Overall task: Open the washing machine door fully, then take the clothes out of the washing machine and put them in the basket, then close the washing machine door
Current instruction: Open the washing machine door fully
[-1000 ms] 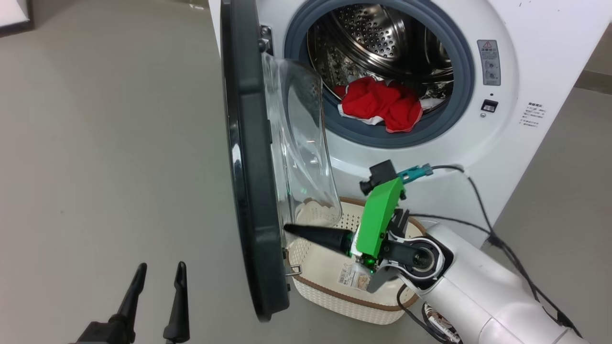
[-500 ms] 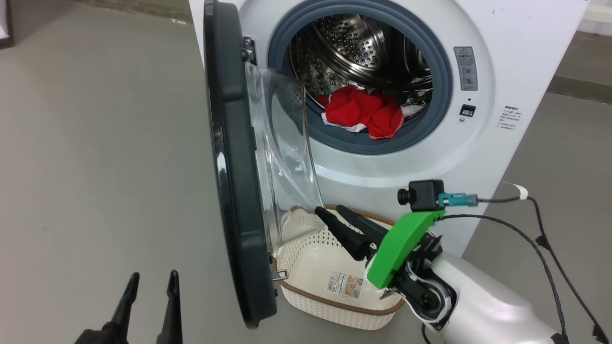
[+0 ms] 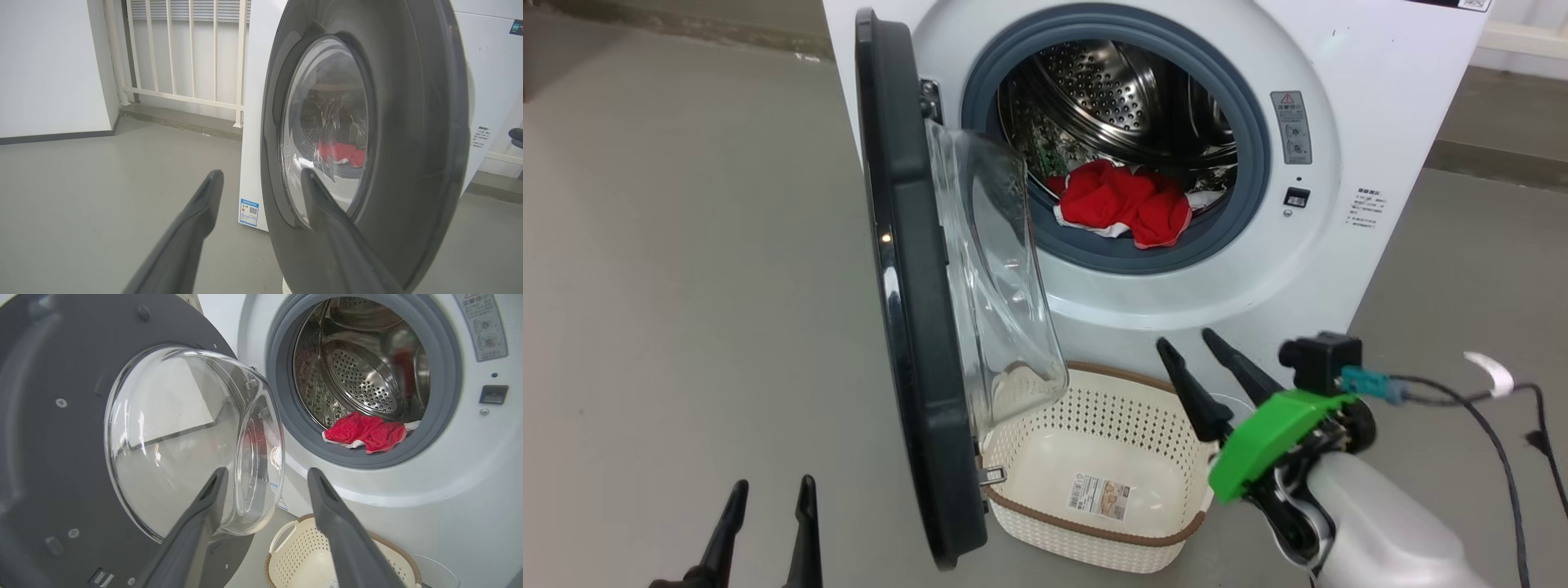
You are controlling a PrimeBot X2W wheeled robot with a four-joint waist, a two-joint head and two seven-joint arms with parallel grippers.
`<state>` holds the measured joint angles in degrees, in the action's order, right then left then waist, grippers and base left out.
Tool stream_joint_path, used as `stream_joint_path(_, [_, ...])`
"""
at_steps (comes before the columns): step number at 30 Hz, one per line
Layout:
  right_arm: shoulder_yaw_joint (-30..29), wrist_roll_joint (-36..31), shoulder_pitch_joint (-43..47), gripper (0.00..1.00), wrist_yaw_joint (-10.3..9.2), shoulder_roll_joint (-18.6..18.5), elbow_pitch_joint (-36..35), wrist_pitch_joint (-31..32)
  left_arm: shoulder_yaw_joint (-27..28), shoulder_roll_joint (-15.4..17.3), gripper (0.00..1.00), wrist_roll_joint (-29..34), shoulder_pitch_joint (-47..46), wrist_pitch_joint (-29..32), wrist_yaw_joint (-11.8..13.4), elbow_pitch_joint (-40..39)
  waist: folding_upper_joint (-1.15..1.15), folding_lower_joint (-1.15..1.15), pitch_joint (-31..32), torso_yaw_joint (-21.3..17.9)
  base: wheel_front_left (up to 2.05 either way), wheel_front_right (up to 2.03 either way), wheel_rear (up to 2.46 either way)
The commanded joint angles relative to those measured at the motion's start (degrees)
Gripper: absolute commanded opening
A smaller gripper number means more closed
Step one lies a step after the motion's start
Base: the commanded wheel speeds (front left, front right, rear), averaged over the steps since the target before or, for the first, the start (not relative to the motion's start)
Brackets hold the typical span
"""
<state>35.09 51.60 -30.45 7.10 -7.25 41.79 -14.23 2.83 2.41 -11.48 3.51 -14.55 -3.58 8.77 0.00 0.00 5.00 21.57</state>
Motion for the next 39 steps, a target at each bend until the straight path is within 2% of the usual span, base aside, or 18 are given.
stream_joint_path(1, [-1.7, -3.2, 1.9, 1.00, 0.39, 1.0, -1.7, -0.7, 1.9, 0.6, 1.00, 0.4, -1.1, -0.4, -0.2, -1.7, 0.00, 0.00, 0.1, 0.0, 0.00, 0.00, 0.00])
stream_joint_path(7, [-16.9, -22.7, 11.0, 1.00, 0.39, 3.4, -8.8, -0.8, 1.9, 0.6, 1.00, 0.4, -0.7, -0.4, -0.4, -2.1, 0.00, 0.00, 0.2, -0.4, 0.00, 0.00, 0.00])
stream_joint_path(12, [-22.5, -30.8, 17.8, 1.00, 0.39, 4.3, -15.2, -0.8, 2.0, 0.6, 1.00, 1.0, -0.8, -0.4, -0.4, -2.1, 0.00, 0.00, 0.4, -0.6, 0.00, 0.00, 0.00])
stream_joint_path(18, [-22.7, -30.5, 21.9, 1.00, 0.39, 4.3, -19.1, -0.8, 2.2, 0.5, 1.00, 1.4, -0.8, -0.4, -0.5, -1.6, 0.00, 0.00, 0.8, -1.0, 0.00, 0.00, 0.00])
stream_joint_path(28, [-22.4, -28.9, 22.6, 1.00, 0.39, 4.4, -19.4, -0.8, 2.4, 0.5, 1.00, 1.6, -0.7, -0.4, -0.8, -1.3, 0.00, 0.00, 1.1, -1.4, 0.00, 0.00, 0.00])
stream_joint_path(35, [-21.3, -27.1, 22.7, 1.00, 0.39, 4.4, -19.4, -0.8, 1.7, 0.5, 1.00, 0.5, -0.2, -0.4, -2.2, -1.6, 0.00, 0.00, 0.9, -1.7, 0.00, 0.00, 0.00])
stream_joint_path(36, [-21.3, -27.0, 22.7, 1.00, 0.39, 4.4, -19.3, -0.8, 1.6, 0.5, 0.70, 0.6, -0.2, -0.4, -2.3, -1.4, 0.00, 0.00, 0.9, -1.8, 0.00, 0.00, 0.00])
stream_joint_path(37, [-21.3, -26.9, 22.7, 1.00, 0.39, 4.4, -19.2, -0.8, 1.6, 0.5, 0.25, 0.6, -0.2, -0.4, -2.3, -1.4, 0.00, 0.00, 0.8, -1.8, 0.00, 0.00, 0.00])
stream_joint_path(38, [-21.3, -26.7, 22.7, 1.00, 0.39, 4.4, -19.2, -0.8, 1.7, 0.5, 0.00, 0.7, -0.2, -0.4, -2.3, -1.4, 0.00, 0.00, 0.8, -1.9, 0.00, 0.00, 0.00])
stream_joint_path(39, [-21.2, -26.6, 22.6, 1.00, 0.39, 4.4, -19.2, -0.8, 1.8, 0.5, 0.00, 0.9, -0.3, -0.4, -2.2, -1.3, 0.00, 0.00, 0.8, -2.0, 0.00, 0.00, 0.00])
